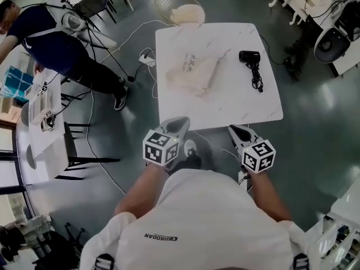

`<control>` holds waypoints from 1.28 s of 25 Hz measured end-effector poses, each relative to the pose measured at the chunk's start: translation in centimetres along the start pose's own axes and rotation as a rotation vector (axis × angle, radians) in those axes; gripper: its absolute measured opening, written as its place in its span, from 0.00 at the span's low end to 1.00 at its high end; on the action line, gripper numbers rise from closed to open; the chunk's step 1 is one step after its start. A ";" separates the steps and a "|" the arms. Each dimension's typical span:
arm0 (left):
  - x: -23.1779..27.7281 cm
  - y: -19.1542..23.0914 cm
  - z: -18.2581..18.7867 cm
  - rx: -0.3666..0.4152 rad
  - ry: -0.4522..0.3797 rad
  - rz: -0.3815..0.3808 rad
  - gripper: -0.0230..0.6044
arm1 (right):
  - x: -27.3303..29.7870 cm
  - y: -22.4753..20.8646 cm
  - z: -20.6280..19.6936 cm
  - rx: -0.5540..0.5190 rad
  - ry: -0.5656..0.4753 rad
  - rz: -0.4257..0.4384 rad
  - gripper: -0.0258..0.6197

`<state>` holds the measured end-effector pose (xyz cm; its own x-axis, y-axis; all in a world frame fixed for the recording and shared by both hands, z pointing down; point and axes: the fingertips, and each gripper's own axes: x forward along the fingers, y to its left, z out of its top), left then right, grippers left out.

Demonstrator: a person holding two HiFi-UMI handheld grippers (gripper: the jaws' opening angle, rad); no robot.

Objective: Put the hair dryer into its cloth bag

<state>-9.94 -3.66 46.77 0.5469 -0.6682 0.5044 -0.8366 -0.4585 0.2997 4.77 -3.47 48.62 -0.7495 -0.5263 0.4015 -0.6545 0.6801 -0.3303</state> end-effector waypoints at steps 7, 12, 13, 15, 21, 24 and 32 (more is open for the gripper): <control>4.2 5.1 3.8 0.025 0.026 -0.035 0.09 | 4.3 -3.8 3.4 0.016 -0.003 -0.069 0.08; 6.1 8.3 5.7 0.063 0.045 -0.068 0.09 | 7.1 -5.5 5.1 0.022 0.004 -0.128 0.08; 6.5 8.8 6.0 0.067 0.047 -0.077 0.09 | 7.7 -5.9 5.4 0.024 0.004 -0.139 0.08; 7.1 9.9 6.4 0.074 0.050 -0.090 0.09 | 8.8 -6.4 5.9 0.027 0.003 -0.158 0.08; 8.6 13.3 6.8 0.086 0.063 -0.101 0.09 | 10.9 -8.6 6.9 0.014 -0.004 -0.236 0.08; 9.0 14.2 6.5 0.095 0.082 -0.100 0.09 | 11.1 -10.3 7.2 -0.021 0.014 -0.303 0.08; 9.8 15.8 5.9 0.082 0.093 -0.068 0.09 | 10.1 -18.3 8.2 -0.052 0.051 -0.476 0.10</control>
<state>-17.60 -20.94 51.64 0.5937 -0.5788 0.5590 -0.7905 -0.5496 0.2703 8.34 -25.37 51.72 -0.3611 -0.7606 0.5396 -0.9170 0.3947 -0.0574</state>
